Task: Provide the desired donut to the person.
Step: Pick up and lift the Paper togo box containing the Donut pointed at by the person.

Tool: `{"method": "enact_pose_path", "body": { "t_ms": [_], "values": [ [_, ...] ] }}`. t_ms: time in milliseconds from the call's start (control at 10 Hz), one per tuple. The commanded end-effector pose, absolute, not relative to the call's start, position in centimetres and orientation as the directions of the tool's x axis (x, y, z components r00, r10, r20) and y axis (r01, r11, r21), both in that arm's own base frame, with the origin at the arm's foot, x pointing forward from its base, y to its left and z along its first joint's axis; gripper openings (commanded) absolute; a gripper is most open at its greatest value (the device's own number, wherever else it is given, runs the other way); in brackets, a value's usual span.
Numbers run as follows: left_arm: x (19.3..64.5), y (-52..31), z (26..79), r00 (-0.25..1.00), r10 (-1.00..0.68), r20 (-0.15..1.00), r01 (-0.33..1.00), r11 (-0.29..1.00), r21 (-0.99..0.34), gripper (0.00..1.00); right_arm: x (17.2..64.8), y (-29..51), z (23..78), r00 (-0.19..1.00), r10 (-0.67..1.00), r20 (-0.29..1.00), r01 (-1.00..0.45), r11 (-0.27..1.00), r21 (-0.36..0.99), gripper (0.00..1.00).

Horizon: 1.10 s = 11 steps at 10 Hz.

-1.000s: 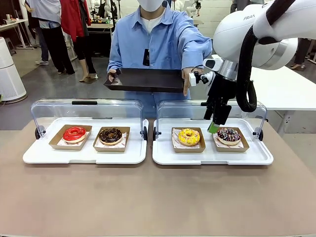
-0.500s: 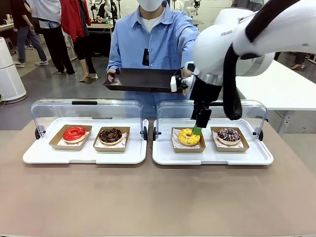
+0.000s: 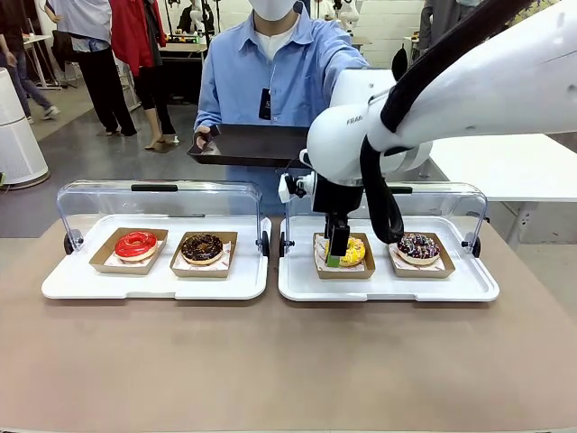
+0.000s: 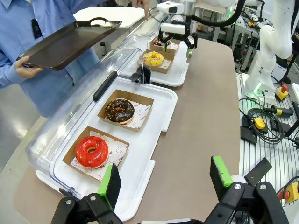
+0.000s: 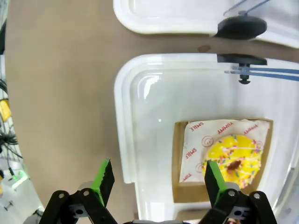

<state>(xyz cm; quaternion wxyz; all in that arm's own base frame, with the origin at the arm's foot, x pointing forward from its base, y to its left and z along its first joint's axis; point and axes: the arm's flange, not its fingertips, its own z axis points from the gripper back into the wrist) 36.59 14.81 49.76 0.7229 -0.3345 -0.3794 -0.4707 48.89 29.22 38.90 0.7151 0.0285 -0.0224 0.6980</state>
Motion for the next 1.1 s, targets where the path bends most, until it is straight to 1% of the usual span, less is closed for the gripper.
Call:
{"method": "enact_pose_path", "body": {
  "t_ms": [0, 100, 200, 300, 800, 1000],
  "values": [
    [36.7, 14.9, 49.8, 0.251, -0.410, 0.877, 0.937, 0.330, -0.114, 1.00, 50.7, 29.0, 37.9, 0.013, 0.999, 0.039, -1.000, 0.013, 0.003, 1.00],
    [36.7, 14.9, 49.8, 0.251, -0.410, 0.877, 0.937, 0.330, -0.114, 1.00, 50.8, 28.9, 37.6, -0.017, 0.998, 0.055, -1.000, -0.016, -0.013, 1.00],
    [36.7, 14.9, 49.8, 0.251, -0.410, 0.877, 0.937, 0.330, -0.114, 1.00, 50.8, 28.7, 37.9, -0.008, 0.997, 0.077, -0.999, -0.005, -0.042, 1.00],
    [36.7, 14.9, 49.8, 0.251, -0.410, 0.877, 0.937, 0.330, -0.114, 1.00, 50.3, 28.9, 37.2, 0.015, 0.998, 0.054, -1.000, 0.014, 0.020, 1.00],
    [36.7, 14.9, 49.8, 0.251, -0.410, 0.877, 0.937, 0.330, -0.114, 1.00, 50.4, 29.0, 37.3, 0.008, 0.998, 0.060, -1.000, 0.008, 0.015, 1.00],
    [36.7, 14.9, 49.8, 0.251, -0.410, 0.877, 0.937, 0.330, -0.114, 1.00, 50.1, 30.5, 36.6, 0.021, 1.000, 0.016, -0.998, 0.022, -0.055, 1.00]
  ]
}}
